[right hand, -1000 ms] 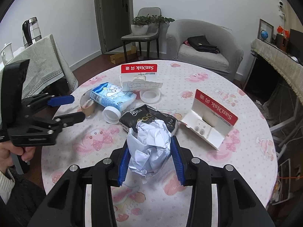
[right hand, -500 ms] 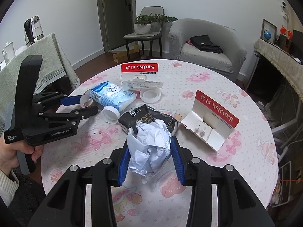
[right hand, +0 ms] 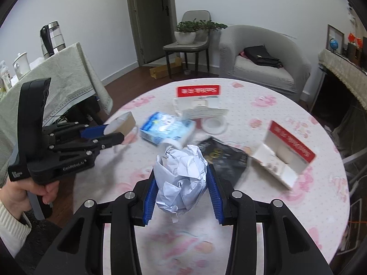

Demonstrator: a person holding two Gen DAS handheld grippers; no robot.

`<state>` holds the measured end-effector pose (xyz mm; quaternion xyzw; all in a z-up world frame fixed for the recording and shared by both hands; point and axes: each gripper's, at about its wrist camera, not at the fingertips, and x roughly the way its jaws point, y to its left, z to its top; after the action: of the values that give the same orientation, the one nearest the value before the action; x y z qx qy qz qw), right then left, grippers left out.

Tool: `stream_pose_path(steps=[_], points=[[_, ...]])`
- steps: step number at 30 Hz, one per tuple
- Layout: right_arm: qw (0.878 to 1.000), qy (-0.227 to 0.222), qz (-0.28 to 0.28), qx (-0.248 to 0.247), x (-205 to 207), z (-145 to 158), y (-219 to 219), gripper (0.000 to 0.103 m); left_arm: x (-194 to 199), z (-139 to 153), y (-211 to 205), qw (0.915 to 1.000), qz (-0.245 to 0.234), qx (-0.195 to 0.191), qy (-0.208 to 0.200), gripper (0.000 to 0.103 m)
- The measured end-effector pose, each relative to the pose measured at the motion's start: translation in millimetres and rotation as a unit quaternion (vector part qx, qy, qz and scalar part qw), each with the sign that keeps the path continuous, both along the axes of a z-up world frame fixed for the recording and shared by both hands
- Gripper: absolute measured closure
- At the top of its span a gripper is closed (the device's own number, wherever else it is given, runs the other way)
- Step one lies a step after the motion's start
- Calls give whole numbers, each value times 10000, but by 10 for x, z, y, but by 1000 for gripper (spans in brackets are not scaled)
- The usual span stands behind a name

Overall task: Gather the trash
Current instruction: 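Carry the foil ball and tape roll over the trash bin with both grippers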

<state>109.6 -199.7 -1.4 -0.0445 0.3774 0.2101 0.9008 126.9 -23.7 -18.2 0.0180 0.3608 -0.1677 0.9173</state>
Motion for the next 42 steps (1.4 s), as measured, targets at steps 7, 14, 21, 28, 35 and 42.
stream_pose_path(steps=[7,14,21,28,35,42], points=[[9998,-17,206,52,-56,9,321,61,-175,74,266,9998,151,-136,-44,70],[9988,-29,445,193,-90,30,667,61,-352,85,610,9993,340,-109,-62,70],[9971,-18,692,312,-124,48,1017,61,-503,-57,909,9989,449,92,128,70],[9954,46,892,334,-66,13,1385,61,-535,-241,1192,9976,563,187,358,70],[9933,94,1093,350,-51,-25,1665,61,-557,-452,1412,9956,658,184,639,70],[9915,177,1246,323,-20,-84,1934,61,-530,-770,1648,9902,763,243,1147,71]])
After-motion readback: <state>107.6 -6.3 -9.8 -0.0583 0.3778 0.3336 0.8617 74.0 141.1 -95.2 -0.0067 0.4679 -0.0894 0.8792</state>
